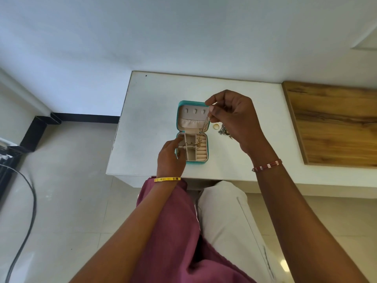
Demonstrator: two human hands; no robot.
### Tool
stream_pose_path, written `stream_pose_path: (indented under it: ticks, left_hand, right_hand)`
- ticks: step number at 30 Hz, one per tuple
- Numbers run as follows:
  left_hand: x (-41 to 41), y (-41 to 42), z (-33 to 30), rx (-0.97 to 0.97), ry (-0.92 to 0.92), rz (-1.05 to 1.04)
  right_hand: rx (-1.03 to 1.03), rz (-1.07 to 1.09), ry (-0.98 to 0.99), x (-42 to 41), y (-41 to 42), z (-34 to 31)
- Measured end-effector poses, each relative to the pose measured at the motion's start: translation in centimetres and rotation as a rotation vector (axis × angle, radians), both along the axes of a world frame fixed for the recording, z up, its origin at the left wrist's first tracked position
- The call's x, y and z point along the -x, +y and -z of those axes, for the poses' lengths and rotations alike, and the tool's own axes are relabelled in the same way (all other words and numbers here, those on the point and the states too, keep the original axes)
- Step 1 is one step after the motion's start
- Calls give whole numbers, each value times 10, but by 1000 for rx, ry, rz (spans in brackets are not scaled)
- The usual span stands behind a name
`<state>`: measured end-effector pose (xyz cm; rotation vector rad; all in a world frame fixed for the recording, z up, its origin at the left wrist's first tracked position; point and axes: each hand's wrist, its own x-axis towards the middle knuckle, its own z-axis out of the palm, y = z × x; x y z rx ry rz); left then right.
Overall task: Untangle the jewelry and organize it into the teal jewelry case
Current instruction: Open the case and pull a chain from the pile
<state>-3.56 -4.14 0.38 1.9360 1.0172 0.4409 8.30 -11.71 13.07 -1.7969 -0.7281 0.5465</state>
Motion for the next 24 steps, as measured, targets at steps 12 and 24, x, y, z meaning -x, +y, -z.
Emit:
stream_pose_path:
  ticks: [12, 24]
  left_hand:
    - [-19, -5, -35, 128, -24, 92]
    - [-1, 19, -31, 134, -23, 54]
  right_hand:
    - [42, 28, -179, 2, -3, 5]
    - [149, 119, -360, -15, -18, 38]
